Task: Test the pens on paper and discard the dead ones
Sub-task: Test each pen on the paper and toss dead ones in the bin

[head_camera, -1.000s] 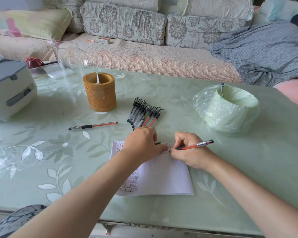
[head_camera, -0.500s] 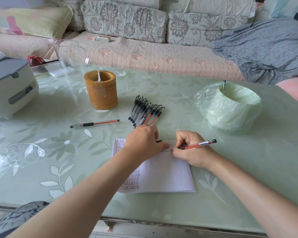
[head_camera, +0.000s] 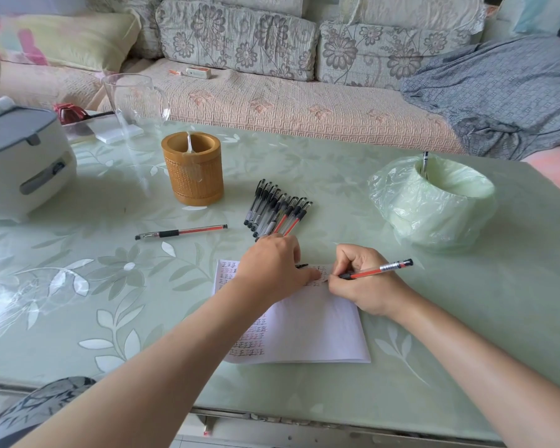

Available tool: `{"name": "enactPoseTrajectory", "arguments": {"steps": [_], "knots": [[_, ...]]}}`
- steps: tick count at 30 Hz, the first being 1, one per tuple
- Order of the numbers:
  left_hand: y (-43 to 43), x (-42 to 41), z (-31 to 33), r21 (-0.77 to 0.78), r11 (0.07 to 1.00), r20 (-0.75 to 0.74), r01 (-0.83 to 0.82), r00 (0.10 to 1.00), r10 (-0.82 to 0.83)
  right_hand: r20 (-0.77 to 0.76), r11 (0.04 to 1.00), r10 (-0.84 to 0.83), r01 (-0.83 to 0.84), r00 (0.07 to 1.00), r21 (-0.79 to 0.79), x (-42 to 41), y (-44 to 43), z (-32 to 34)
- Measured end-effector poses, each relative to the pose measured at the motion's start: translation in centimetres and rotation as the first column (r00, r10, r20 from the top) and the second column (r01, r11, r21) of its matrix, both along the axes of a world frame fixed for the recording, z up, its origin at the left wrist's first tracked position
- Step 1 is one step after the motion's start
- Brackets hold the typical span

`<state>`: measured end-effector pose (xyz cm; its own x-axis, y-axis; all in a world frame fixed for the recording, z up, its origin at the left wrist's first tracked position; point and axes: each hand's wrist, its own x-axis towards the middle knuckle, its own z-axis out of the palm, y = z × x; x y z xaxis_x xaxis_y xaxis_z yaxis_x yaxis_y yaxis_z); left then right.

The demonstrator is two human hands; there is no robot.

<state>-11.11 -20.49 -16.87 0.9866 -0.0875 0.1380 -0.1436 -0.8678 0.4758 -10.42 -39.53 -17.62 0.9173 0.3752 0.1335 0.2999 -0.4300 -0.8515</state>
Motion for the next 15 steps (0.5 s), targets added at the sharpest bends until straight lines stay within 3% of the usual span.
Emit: {"name": "enactPoseTrajectory", "arguments": {"steps": [15], "knots": [[-0.05, 0.01, 0.07, 0.009, 1.000, 0.008, -0.003, 1.000, 0.003, -0.044, 0.999, 0.045, -0.046, 0.998, -0.015, -0.15, -0.01, 0.48]]}}
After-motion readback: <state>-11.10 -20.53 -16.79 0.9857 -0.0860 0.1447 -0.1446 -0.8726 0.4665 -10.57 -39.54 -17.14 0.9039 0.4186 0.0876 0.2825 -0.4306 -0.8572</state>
